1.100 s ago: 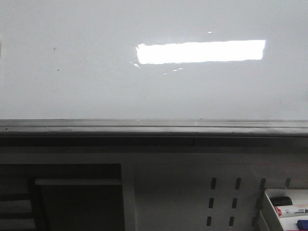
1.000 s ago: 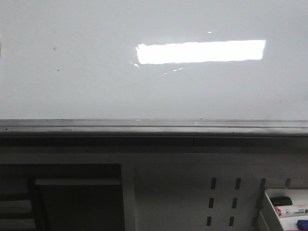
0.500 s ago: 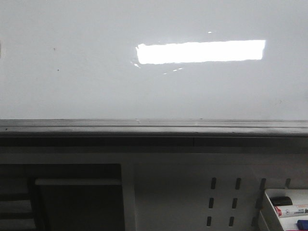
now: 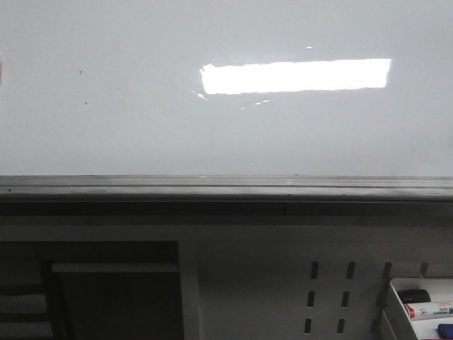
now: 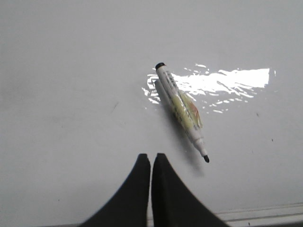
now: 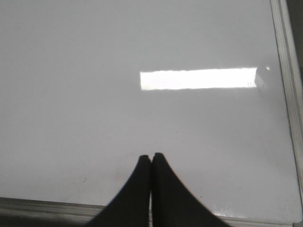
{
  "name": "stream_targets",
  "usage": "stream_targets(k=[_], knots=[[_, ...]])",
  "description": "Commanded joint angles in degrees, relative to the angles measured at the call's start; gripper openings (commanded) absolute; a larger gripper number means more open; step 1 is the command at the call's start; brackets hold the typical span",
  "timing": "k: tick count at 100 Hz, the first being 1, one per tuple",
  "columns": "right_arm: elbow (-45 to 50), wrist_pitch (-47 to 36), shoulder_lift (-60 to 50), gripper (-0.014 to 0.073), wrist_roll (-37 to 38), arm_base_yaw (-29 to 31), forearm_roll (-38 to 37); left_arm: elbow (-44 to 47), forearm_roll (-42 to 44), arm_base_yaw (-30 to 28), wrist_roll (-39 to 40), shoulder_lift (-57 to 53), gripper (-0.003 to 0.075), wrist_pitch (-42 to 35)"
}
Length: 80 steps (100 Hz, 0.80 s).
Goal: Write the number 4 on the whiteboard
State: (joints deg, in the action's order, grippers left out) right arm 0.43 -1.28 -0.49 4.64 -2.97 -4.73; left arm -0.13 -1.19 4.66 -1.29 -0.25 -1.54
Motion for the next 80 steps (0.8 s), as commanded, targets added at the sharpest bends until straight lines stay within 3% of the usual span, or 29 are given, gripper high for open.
stream_targets(k=[1, 21, 56, 80], knots=[[-0.2, -4.6, -1.2, -0.0067, -0.5, 0.3, -0.4, 0.3, -1.1, 0.5, 0.2, -1.6, -0.002, -6.7], [-10.4, 5.0, 0.1, -0.0067, -0.5, 0.3, -0.4, -8.9, -4.3, 0.5, 0.4, -0.8, -0.002, -4.5], [-32.7, 26.9, 17.0, -0.0067, -0.5, 0.3, -3.9, -33.0, -4.0, 0.5, 0.4, 15.4, -0.002, 21.4], [-36.0, 27.9, 21.6, -0.0067, -0.5, 0.3, -3.9, -34.7, -4.1, 0.5, 0.4, 19.7, -0.002, 21.2]])
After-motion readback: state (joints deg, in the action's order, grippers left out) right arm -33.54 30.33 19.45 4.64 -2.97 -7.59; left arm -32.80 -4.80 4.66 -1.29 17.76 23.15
